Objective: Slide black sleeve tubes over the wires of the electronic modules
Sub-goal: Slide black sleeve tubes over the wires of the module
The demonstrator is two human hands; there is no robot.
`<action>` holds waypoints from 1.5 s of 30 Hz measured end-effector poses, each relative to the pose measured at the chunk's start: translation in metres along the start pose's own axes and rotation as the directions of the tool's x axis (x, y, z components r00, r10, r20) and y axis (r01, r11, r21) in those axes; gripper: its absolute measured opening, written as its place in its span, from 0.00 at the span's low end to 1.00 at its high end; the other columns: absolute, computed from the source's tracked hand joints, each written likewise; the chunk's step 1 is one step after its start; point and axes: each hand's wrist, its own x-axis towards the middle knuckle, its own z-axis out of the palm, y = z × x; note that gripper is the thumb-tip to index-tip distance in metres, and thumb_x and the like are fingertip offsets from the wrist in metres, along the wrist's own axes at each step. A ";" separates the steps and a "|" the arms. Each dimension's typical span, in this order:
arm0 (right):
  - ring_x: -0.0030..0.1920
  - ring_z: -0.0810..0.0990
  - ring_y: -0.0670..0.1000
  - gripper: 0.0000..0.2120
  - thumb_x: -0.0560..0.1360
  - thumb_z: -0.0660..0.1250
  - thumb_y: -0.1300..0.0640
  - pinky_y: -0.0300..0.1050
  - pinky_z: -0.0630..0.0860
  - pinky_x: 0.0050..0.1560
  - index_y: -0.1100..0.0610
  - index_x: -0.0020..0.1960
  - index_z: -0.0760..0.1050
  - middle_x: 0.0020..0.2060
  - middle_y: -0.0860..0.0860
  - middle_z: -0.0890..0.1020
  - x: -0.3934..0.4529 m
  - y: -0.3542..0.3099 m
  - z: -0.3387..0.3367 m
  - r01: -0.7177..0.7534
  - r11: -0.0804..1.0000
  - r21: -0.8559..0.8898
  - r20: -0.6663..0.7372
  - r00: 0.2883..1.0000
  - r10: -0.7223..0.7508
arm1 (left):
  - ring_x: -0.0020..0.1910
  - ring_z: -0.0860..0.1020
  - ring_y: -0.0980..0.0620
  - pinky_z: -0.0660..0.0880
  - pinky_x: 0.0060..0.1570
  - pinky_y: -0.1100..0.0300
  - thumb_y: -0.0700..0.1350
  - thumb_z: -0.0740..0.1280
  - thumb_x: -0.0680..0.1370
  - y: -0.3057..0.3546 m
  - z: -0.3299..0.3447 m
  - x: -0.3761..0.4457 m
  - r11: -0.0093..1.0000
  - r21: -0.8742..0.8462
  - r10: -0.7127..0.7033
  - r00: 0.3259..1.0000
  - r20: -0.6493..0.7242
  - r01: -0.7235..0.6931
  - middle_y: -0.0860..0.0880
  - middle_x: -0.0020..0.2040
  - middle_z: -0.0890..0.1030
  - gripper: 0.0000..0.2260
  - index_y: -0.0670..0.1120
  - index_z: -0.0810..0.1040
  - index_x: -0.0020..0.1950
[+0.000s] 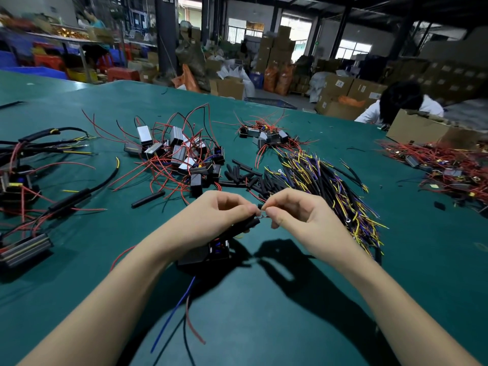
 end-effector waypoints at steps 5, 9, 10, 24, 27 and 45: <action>0.36 0.75 0.46 0.05 0.74 0.69 0.63 0.42 0.73 0.42 0.56 0.41 0.79 0.34 0.48 0.80 -0.001 0.000 -0.001 -0.008 0.998 -0.057 -0.039 0.999 0.006 | 0.38 0.79 0.58 0.72 0.37 0.73 0.44 0.64 0.79 0.000 -0.001 0.001 1.000 -0.008 -0.009 0.999 0.040 0.009 0.50 0.40 0.85 0.08 0.43 0.83 0.48; 0.38 0.77 0.44 0.06 0.74 0.70 0.64 0.37 0.72 0.42 0.55 0.40 0.79 0.36 0.47 0.81 -0.002 0.001 -0.002 0.021 0.990 -0.137 -0.061 0.998 -0.029 | 0.41 0.79 0.58 0.75 0.47 0.67 0.39 0.65 0.78 -0.004 -0.008 0.001 0.996 0.066 -0.060 0.991 0.117 0.052 0.50 0.41 0.85 0.06 0.46 0.81 0.47; 0.38 0.77 0.44 0.06 0.74 0.70 0.64 0.35 0.71 0.42 0.55 0.40 0.79 0.36 0.47 0.81 -0.002 0.001 -0.003 0.026 0.988 -0.154 -0.061 0.998 -0.036 | 0.40 0.79 0.58 0.75 0.47 0.66 0.38 0.66 0.77 -0.004 -0.010 0.001 0.993 0.112 -0.060 0.993 0.106 0.048 0.51 0.41 0.85 0.06 0.48 0.81 0.46; 0.36 0.76 0.42 0.07 0.72 0.71 0.64 0.32 0.70 0.39 0.54 0.39 0.79 0.36 0.48 0.80 -0.004 -0.006 -0.002 0.039 0.965 -0.261 -0.076 0.995 -0.061 | 0.35 0.78 0.63 0.73 0.41 0.73 0.37 0.71 0.73 -0.003 -0.007 0.001 0.992 0.117 0.048 0.998 0.040 -0.052 0.55 0.36 0.84 0.06 0.49 0.82 0.43; 0.35 0.76 0.41 0.06 0.72 0.71 0.63 0.31 0.69 0.38 0.54 0.39 0.80 0.36 0.47 0.80 -0.003 -0.007 -0.001 0.044 0.960 -0.277 -0.084 0.994 -0.070 | 0.36 0.79 0.62 0.74 0.42 0.72 0.37 0.72 0.73 -0.003 -0.005 0.001 0.989 0.125 0.075 0.997 -0.001 -0.075 0.54 0.36 0.84 0.06 0.48 0.82 0.43; 0.39 0.80 0.48 0.19 0.74 0.63 0.73 0.43 0.74 0.50 0.55 0.59 0.74 0.43 0.51 0.75 -0.004 -0.019 -0.017 0.088 0.949 -0.301 0.039 0.996 -0.080 | 0.37 0.81 0.56 0.76 0.41 0.63 0.39 0.74 0.72 -0.002 0.003 0.002 0.942 0.233 0.277 0.953 -0.125 -0.243 0.56 0.36 0.84 0.07 0.51 0.85 0.43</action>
